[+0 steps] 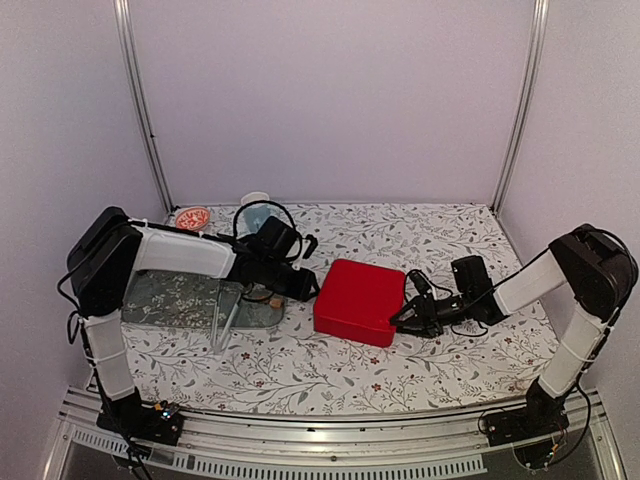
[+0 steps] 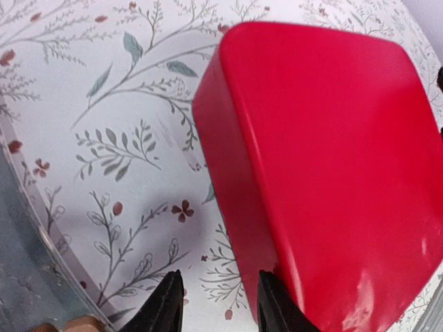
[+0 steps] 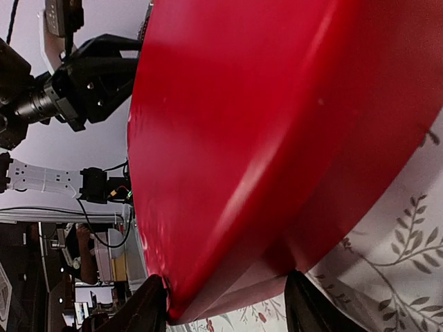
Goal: Pack the chocolate
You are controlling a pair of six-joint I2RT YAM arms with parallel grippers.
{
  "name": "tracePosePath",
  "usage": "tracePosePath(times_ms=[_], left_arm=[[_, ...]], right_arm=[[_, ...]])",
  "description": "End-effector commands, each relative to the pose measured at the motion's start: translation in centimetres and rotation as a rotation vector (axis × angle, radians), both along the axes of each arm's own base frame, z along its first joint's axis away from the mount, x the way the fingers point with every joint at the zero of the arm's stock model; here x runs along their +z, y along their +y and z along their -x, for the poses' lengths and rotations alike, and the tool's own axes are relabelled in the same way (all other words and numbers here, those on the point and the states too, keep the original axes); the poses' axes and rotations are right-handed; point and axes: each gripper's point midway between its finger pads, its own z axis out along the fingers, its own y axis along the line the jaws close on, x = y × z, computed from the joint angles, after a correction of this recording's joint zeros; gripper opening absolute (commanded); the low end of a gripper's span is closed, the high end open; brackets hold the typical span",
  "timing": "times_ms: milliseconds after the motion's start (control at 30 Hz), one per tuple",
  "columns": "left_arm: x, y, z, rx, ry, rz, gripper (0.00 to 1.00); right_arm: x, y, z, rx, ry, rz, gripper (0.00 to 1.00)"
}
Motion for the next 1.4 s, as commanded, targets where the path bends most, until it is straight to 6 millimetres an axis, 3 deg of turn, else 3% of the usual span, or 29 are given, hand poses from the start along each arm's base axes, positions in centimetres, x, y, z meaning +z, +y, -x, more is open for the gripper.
tracePosePath(times_ms=[0,133,233,400,500,667,833,933,1033,1167,1367], left_arm=[[3.1,-1.2,-1.3,-0.051,-0.082,0.026,0.38],[6.3,-0.5,-0.9,-0.049,-0.142,0.05,0.38],[8.2,-0.6,0.2,-0.084,-0.175,0.064,0.36],[9.6,-1.6,1.4,-0.145,-0.208,0.056,0.32],[9.2,-2.4,1.8,-0.176,-0.194,0.051,0.31],[6.0,-4.4,2.7,-0.238,-0.132,0.014,0.3],[1.6,-4.0,3.3,-0.24,-0.041,-0.048,0.28],[0.8,-3.7,3.5,-0.236,-0.017,-0.068,0.27],[2.2,-3.4,2.9,-0.217,-0.056,-0.062,0.33],[4.6,-2.4,1.6,-0.171,-0.104,-0.036,0.47],[4.8,-0.3,0.1,-0.09,-0.113,-0.027,0.71]], right_arm=[[2.2,1.0,1.7,0.035,0.023,-0.051,0.58],[2.6,-1.0,0.4,-0.061,-0.035,0.108,0.57],[4.2,-2.2,-0.9,-0.107,-0.141,0.198,0.54],[8.4,-0.2,-1.0,-0.074,-0.264,0.215,0.38],[8.1,1.2,-0.8,-0.034,-0.256,0.223,0.31],[4.4,2.2,0.0,0.018,-0.184,0.262,0.28],[0.7,1.9,1.0,0.043,-0.102,0.305,0.26],[0.6,1.6,1.2,0.042,-0.105,0.322,0.25],[2.2,1.7,0.9,0.032,-0.137,0.307,0.28],[4.7,1.3,0.2,-0.004,-0.187,0.289,0.42],[4.3,-1.3,-0.6,-0.094,-0.158,0.308,0.66]])
